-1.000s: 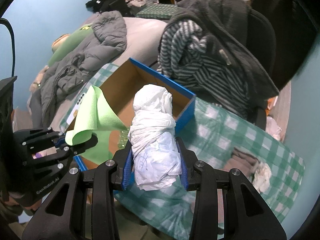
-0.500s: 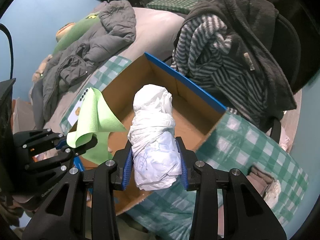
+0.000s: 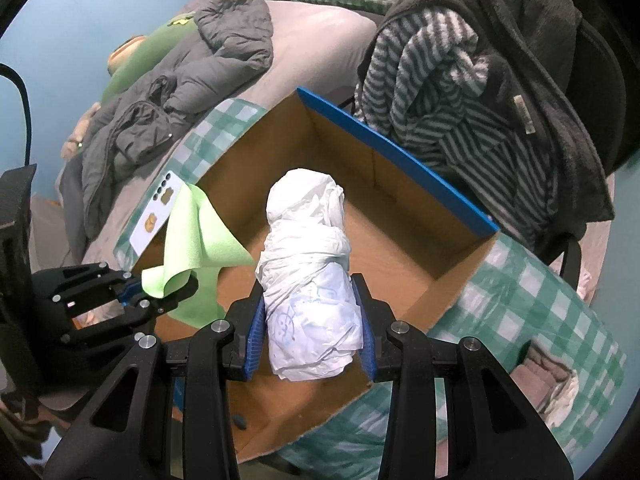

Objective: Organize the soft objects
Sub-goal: 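Open both grippers over the box to drop the green cloth and white bundle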

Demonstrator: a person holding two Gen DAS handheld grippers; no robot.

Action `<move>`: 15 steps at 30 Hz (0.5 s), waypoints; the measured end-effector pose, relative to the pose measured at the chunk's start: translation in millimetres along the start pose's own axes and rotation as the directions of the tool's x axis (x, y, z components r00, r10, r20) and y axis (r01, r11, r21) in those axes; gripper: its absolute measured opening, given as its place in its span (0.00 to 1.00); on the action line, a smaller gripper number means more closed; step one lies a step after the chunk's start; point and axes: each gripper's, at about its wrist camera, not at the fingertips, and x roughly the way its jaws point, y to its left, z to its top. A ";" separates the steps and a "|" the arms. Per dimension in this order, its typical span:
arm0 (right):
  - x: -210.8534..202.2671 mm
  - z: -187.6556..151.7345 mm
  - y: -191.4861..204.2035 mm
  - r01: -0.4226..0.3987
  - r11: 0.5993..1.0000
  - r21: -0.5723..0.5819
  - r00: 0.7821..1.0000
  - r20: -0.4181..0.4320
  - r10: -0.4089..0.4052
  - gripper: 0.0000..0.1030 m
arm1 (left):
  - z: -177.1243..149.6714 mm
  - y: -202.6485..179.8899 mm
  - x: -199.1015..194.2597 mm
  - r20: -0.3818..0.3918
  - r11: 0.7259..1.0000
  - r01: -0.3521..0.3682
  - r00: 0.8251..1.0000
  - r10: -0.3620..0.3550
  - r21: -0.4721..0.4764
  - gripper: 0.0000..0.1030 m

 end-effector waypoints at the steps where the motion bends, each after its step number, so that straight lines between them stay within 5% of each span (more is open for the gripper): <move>1: 2.2 0.0 0.0 0.000 1.000 0.002 1.000 -0.004 0.000 0.37 | -0.4 1.0 1.3 -0.003 1.000 0.000 1.000 0.000 -0.002 0.08; 10: 13.8 1.1 -0.8 0.004 1.000 0.023 1.000 -0.021 -0.003 0.41 | -1.5 4.1 4.7 -0.028 1.000 -0.018 0.999 0.018 -0.004 0.15; 15: 13.3 -0.4 -3.6 0.019 0.999 0.040 1.000 -0.022 -0.019 0.53 | -3.2 6.0 -0.8 -0.010 0.999 -0.039 0.999 0.039 -0.019 0.39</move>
